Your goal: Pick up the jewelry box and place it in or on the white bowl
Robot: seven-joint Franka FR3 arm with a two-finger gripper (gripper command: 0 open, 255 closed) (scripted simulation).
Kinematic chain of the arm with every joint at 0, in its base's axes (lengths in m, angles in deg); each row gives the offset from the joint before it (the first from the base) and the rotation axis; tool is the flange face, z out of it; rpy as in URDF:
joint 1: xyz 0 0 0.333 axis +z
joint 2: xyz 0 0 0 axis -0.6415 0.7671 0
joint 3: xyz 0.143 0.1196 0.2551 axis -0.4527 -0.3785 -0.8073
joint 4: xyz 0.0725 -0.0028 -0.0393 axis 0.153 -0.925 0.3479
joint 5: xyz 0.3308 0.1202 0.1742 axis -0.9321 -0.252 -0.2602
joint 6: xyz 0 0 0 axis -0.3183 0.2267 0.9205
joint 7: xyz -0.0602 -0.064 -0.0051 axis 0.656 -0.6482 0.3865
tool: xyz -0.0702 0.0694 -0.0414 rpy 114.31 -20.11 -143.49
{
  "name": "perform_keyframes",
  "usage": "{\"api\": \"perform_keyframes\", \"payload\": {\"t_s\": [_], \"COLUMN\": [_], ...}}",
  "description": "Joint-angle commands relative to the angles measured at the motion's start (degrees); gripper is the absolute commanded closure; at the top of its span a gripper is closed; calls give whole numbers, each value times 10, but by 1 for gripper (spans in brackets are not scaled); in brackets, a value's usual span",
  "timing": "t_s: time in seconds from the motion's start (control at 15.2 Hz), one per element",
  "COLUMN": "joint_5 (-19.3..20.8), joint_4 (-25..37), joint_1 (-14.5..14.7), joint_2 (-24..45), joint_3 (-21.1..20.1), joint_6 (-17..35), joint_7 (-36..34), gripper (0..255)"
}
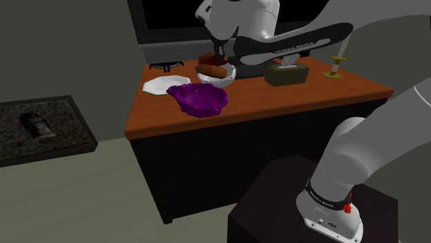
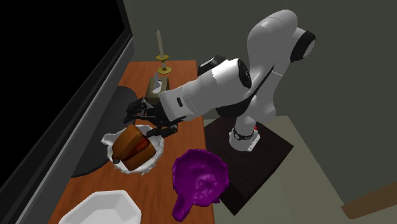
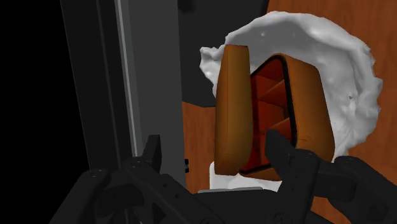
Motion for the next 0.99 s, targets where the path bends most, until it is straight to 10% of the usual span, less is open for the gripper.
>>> {"api": "perform_keyframes", "payload": {"t_s": [0.0, 0.92], "joint_5": [0, -36], "joint_4": [0, -2], "joint_1": [0, 24], "joint_2": [0, -50], "joint_3": [0, -21], "joint_6": [0, -59], "joint_7": [0, 21], "gripper": [0, 0]}}
